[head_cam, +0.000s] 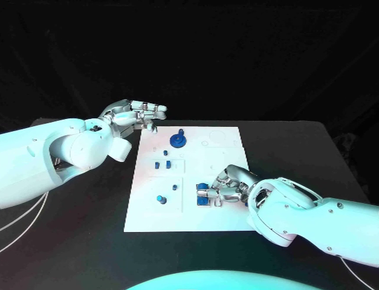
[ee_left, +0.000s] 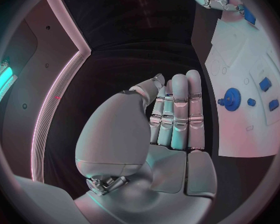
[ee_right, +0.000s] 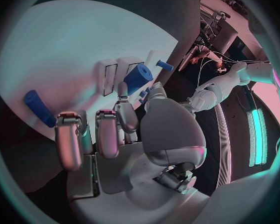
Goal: Assemble the parts on the task board
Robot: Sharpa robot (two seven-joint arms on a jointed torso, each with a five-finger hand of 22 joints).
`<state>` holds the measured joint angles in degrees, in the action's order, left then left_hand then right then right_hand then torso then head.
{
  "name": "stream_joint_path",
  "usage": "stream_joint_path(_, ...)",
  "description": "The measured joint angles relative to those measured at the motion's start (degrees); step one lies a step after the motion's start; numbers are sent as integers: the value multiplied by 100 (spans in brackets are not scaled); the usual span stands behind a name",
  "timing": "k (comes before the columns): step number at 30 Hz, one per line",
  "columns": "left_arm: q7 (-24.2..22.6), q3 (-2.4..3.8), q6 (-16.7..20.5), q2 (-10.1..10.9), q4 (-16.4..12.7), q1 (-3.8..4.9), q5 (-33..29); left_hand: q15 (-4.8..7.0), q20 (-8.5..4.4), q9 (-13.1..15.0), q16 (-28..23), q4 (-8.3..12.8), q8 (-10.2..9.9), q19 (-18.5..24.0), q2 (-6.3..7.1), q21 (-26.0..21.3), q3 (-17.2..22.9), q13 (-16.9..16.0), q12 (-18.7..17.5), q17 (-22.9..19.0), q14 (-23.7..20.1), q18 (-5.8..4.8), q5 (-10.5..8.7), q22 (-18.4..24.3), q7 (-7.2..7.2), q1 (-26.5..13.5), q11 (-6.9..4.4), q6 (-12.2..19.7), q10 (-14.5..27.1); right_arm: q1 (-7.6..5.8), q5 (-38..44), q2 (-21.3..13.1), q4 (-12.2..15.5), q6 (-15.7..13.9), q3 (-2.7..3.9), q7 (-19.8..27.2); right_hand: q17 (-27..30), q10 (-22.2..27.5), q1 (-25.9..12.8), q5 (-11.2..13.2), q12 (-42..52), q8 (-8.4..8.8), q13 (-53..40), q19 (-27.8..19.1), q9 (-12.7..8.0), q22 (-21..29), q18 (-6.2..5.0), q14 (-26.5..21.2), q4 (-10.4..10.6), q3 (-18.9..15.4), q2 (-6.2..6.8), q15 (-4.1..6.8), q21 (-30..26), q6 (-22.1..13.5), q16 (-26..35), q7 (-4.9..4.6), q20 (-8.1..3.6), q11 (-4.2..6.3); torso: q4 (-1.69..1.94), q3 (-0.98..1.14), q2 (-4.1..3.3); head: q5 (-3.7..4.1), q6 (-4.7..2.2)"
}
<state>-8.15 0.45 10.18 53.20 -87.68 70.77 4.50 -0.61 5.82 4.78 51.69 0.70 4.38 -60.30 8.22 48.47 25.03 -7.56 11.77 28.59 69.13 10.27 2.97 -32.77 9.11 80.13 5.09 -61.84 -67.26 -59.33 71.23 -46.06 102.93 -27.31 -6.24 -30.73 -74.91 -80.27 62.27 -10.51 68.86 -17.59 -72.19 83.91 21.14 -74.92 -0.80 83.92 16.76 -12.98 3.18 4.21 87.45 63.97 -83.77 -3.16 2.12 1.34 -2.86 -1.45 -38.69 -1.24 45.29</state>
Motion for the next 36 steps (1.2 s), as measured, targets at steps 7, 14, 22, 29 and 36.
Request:
stream_joint_path(7,3,0,-2,14,-3,0,-2,0,0,0,0,0,0,0,0,0,0,1,0,0,0,0,0,0,0,0,0,0,0,1,141,-151,168,-93,0,34,0,-24,443,-546,92,-47,-132,0,61,0,0,0,-123,199,-153,0,1,-21,0,21,0,-25,1,1,0,-10,5)
stream_joint_path(14,7,0,-3,25,-4,0,-3,0,0,1,0,0,0,0,0,0,0,1,0,0,0,0,0,7,0,0,0,0,0,3,324,-303,380,-158,1,111,1,-152,836,-600,336,-117,-290,1,115,1,0,16,-292,222,-135,26,92,1,-33,42,-1,1,0,2,-2,-26,7)
stream_joint_path(22,11,-1,-8,26,-4,0,-4,0,0,1,0,0,0,0,0,0,0,1,0,1,0,0,0,7,0,0,0,0,0,15,510,-334,442,-124,1,204,0,-235,1144,-543,507,-190,-303,1,172,1,-1,3,-468,241,-128,44,118,26,-55,67,-42,30,-3,2,0,-29,8)
stream_joint_path(29,14,-1,-10,22,-3,0,-5,0,0,1,0,0,0,0,0,0,0,2,0,1,0,0,0,6,0,0,0,0,0,20,660,-262,345,-78,0,216,-4,-244,1272,-511,564,-233,-315,1,194,2,-1,21,-539,281,-209,61,140,34,-55,75,-42,40,3,-2,1,-20,0)
stream_joint_path(36,18,-1,-12,21,-3,0,-5,0,0,-7,0,0,0,0,0,0,0,2,0,-6,0,0,0,6,0,0,0,0,0,21,747,-187,252,-36,1,204,-3,-265,1356,-474,676,-258,-446,14,214,-3,-1,1,-547,289,-293,81,140,62,-55,103,-55,19,6,-3,1,-35,20)
